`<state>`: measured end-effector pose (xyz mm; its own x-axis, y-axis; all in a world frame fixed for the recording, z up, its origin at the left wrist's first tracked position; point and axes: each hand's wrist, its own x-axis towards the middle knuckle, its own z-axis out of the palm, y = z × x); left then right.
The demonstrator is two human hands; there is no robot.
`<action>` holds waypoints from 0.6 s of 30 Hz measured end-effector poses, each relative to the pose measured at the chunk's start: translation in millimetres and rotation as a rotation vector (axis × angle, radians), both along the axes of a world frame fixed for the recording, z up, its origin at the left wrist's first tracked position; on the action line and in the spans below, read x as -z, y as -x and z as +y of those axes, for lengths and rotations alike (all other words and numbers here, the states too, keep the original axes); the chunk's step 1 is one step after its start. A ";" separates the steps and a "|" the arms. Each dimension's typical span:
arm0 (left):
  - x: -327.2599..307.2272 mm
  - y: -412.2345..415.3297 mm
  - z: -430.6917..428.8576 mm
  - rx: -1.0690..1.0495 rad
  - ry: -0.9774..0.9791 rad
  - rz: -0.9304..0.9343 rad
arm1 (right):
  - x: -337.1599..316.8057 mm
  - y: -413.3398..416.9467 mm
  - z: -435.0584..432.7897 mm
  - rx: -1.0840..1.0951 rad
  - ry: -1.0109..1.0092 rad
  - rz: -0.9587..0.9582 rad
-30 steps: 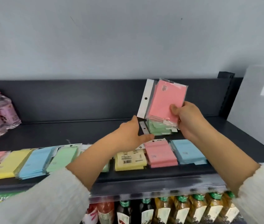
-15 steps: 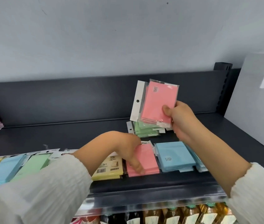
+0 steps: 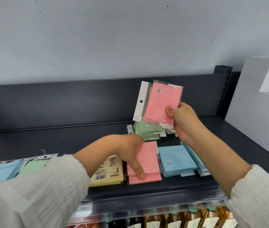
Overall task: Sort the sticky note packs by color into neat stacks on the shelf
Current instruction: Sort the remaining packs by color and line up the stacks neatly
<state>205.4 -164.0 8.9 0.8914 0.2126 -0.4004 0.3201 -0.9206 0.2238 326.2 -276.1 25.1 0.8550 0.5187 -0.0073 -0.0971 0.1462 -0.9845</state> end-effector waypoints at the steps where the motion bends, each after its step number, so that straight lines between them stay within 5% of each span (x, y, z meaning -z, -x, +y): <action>1: -0.4 -0.4 0.2 0.003 0.023 -0.022 | 0.7 0.0 -0.2 0.004 -0.002 0.007; 11: -10.5 8.8 25.2 -0.088 0.489 -0.122 | 1.1 -4.3 -7.8 0.010 -0.037 0.120; 18: -39.1 47.7 69.2 -0.392 0.857 -0.523 | -22.7 12.1 7.3 -0.020 -0.153 0.126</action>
